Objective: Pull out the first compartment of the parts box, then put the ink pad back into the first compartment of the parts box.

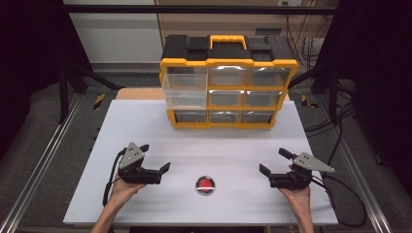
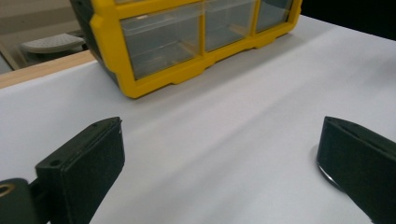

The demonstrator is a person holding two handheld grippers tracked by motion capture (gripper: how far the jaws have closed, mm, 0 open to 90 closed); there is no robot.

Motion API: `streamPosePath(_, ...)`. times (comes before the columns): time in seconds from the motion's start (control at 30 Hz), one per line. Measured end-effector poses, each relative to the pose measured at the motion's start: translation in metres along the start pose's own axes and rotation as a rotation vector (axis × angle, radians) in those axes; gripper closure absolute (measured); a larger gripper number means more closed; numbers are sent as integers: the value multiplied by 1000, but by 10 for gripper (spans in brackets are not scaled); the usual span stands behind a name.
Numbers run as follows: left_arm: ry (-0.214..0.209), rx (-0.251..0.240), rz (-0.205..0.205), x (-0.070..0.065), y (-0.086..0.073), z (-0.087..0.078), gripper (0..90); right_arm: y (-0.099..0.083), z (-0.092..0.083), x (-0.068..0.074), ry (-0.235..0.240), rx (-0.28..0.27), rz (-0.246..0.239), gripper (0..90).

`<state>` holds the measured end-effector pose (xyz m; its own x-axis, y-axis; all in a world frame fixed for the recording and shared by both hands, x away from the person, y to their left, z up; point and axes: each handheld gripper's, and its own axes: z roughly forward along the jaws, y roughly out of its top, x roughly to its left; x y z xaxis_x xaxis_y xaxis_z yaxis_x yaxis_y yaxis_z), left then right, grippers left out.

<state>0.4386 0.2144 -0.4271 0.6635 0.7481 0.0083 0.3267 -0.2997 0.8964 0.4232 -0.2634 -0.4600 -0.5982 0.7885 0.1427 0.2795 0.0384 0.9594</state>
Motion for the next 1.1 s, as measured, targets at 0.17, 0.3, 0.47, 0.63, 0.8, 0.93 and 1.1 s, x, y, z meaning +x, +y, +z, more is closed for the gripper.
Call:
streamPosePath(0.17,-33,15,4,-9,0,7,6,0,0,0,-1,0,-7,5)
streamPosePath(0.3,-61,32,14,-19,-2,16,5,0,0,0,-1,0,-6,5)
streamPosePath(0.47,-84,49,30,-31,-3,24,5,0,0,0,0,-1,3,5)
streamPosePath(0.63,-117,64,49,-43,-4,31,3,0,1,-1,-2,1,-5,5)
streamPosePath(0.8,-143,78,67,-55,-4,39,3,0,0,0,-3,1,2,5)
streamPosePath(0.93,-161,95,81,-65,-5,46,3,0,0,-1,-1,-3,0,5)
streamPosePath(1.1,-179,115,89,-73,-5,53,3,0,0,-1,-1,-1,3,5)
